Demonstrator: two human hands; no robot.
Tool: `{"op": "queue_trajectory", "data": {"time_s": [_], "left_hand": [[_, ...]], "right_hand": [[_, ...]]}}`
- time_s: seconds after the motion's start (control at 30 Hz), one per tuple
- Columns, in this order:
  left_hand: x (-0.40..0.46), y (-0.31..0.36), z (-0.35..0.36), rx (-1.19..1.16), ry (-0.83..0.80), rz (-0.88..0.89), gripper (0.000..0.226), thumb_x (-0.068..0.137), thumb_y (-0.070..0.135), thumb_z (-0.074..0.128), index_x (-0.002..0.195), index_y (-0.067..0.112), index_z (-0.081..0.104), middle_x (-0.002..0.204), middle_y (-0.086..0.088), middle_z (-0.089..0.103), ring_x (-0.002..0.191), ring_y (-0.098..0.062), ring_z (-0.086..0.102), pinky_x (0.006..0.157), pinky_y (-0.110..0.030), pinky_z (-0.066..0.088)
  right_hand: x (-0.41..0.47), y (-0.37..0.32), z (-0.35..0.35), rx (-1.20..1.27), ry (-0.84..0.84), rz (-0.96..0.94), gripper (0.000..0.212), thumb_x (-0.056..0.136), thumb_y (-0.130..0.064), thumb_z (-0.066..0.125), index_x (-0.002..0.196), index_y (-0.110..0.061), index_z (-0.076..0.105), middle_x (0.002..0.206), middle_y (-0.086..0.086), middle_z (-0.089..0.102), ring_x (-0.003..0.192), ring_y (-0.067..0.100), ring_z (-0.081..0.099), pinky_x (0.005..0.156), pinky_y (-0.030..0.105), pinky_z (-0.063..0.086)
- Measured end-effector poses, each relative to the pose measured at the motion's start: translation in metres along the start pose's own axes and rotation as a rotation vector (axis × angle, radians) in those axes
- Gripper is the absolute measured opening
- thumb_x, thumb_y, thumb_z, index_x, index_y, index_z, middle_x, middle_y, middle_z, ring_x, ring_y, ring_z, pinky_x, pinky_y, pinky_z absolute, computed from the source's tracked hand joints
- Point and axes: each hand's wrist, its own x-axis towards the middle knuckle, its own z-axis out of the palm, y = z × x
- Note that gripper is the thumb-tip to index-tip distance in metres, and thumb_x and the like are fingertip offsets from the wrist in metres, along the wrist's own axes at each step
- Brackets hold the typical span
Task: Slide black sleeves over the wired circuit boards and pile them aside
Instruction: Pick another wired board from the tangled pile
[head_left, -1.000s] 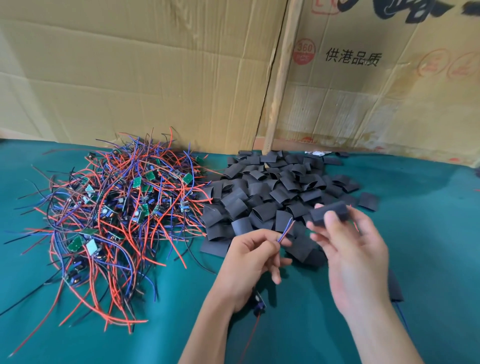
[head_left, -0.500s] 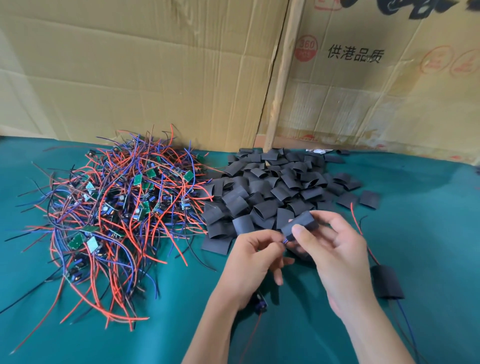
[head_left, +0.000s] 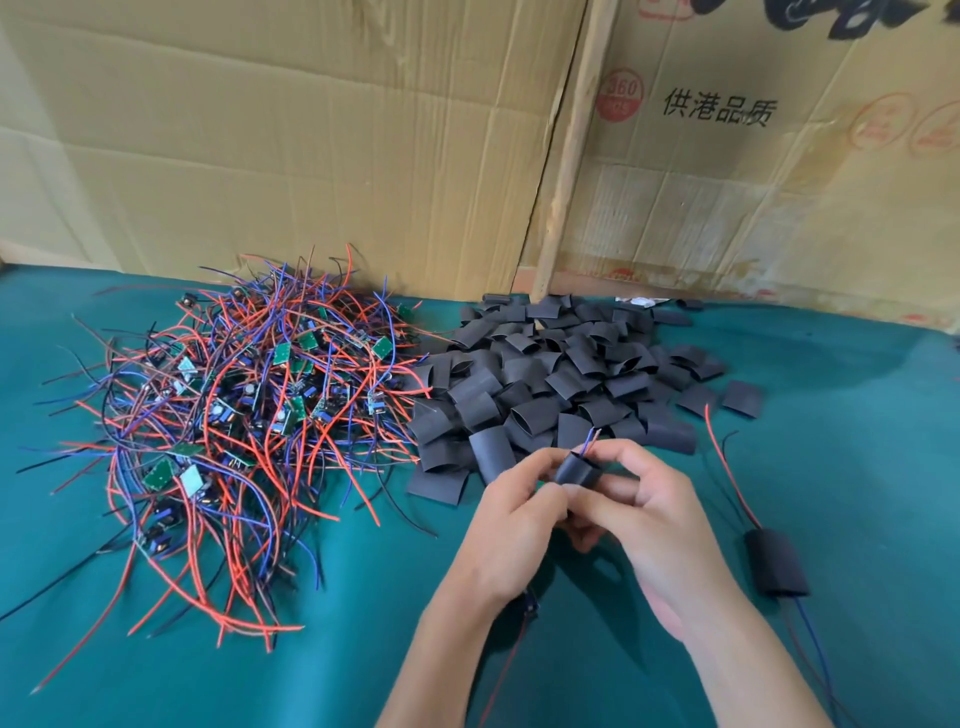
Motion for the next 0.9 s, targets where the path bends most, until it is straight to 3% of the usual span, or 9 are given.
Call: {"op": "queue_trajectory", "data": {"time_s": [0.17,0.2,0.27,0.4,0.53,0.6,0.7,0.77,0.9], "left_hand": [[-0.005,0.000,0.006,0.194,-0.007,0.019,0.030,0.080,0.011,0.048,0.101,0.024,0.064,0.076,0.011,0.063,0.070,-0.013,0.056,0.071,-0.039,0.050],[-0.006,-0.001,0.008,0.207,0.005,0.018,0.030,0.081,0.012,0.051,0.103,0.026,0.064,0.078,0.013,0.065,0.070,-0.010,0.059,0.069,-0.031,0.051],[-0.007,0.000,0.012,0.259,0.039,0.031,0.028,0.083,0.014,0.057,0.106,0.029,0.063,0.082,0.017,0.069,0.072,-0.002,0.062,0.069,-0.018,0.049],[-0.007,0.000,0.016,0.426,0.146,0.153,0.013,0.086,0.030,0.066,0.099,0.029,0.061,0.087,0.022,0.071,0.076,0.002,0.063,0.066,-0.010,0.043],[-0.009,-0.001,0.026,0.523,0.210,0.228,0.025,0.086,0.044,0.060,0.079,0.024,0.047,0.063,0.014,0.052,0.058,-0.010,0.041,0.054,-0.024,0.034],[-0.009,-0.003,0.029,0.529,0.197,0.225,0.031,0.086,0.044,0.060,0.074,0.023,0.040,0.060,0.012,0.046,0.057,-0.012,0.034,0.052,-0.026,0.030],[-0.009,-0.004,0.032,0.528,0.170,0.180,0.037,0.089,0.046,0.059,0.075,0.021,0.037,0.060,0.003,0.044,0.058,-0.022,0.041,0.053,-0.036,0.037],[-0.010,-0.002,0.034,0.464,0.125,0.119,0.036,0.091,0.046,0.058,0.079,0.015,0.043,0.066,-0.008,0.053,0.067,-0.033,0.054,0.061,-0.044,0.046],[-0.011,0.003,0.033,0.237,-0.025,0.004,0.019,0.084,0.029,0.058,0.090,0.012,0.061,0.086,-0.020,0.066,0.078,-0.032,0.062,0.079,-0.047,0.051]], "right_hand": [[0.002,0.002,0.001,-0.032,0.098,-0.018,0.025,0.094,-0.002,0.063,0.084,-0.020,0.076,0.073,0.008,0.070,0.057,0.019,0.060,0.050,0.029,0.051],[0.002,0.001,0.002,-0.080,0.117,-0.054,0.019,0.095,-0.009,0.066,0.085,-0.020,0.078,0.075,0.005,0.071,0.059,0.017,0.062,0.051,0.027,0.052],[0.002,0.002,0.003,-0.184,0.169,-0.118,0.011,0.092,-0.018,0.072,0.088,-0.024,0.080,0.083,-0.002,0.076,0.071,0.014,0.069,0.059,0.025,0.055],[0.003,0.006,0.001,-0.205,0.248,-0.177,0.009,0.087,-0.018,0.080,0.083,-0.026,0.083,0.090,-0.002,0.074,0.087,0.018,0.071,0.079,0.038,0.056],[0.002,0.000,0.001,-0.044,0.281,-0.252,0.013,0.091,-0.012,0.075,0.086,-0.022,0.083,0.076,-0.004,0.070,0.070,0.010,0.063,0.064,0.019,0.050],[0.004,-0.006,-0.006,0.038,0.400,-0.277,0.014,0.094,-0.014,0.071,0.085,-0.018,0.081,0.061,-0.003,0.056,0.054,0.012,0.048,0.051,0.019,0.042],[0.005,-0.016,-0.019,0.172,0.519,-0.301,0.021,0.100,-0.014,0.064,0.084,-0.016,0.076,0.062,0.001,0.054,0.052,0.017,0.045,0.048,0.025,0.041],[0.003,-0.021,-0.020,0.247,0.488,-0.291,0.022,0.101,-0.016,0.063,0.083,-0.018,0.075,0.065,0.003,0.055,0.054,0.018,0.047,0.048,0.026,0.043],[0.000,-0.020,-0.008,0.188,0.261,-0.178,0.016,0.085,-0.033,0.068,0.080,-0.019,0.074,0.064,0.004,0.053,0.051,0.017,0.045,0.045,0.024,0.039]]}}
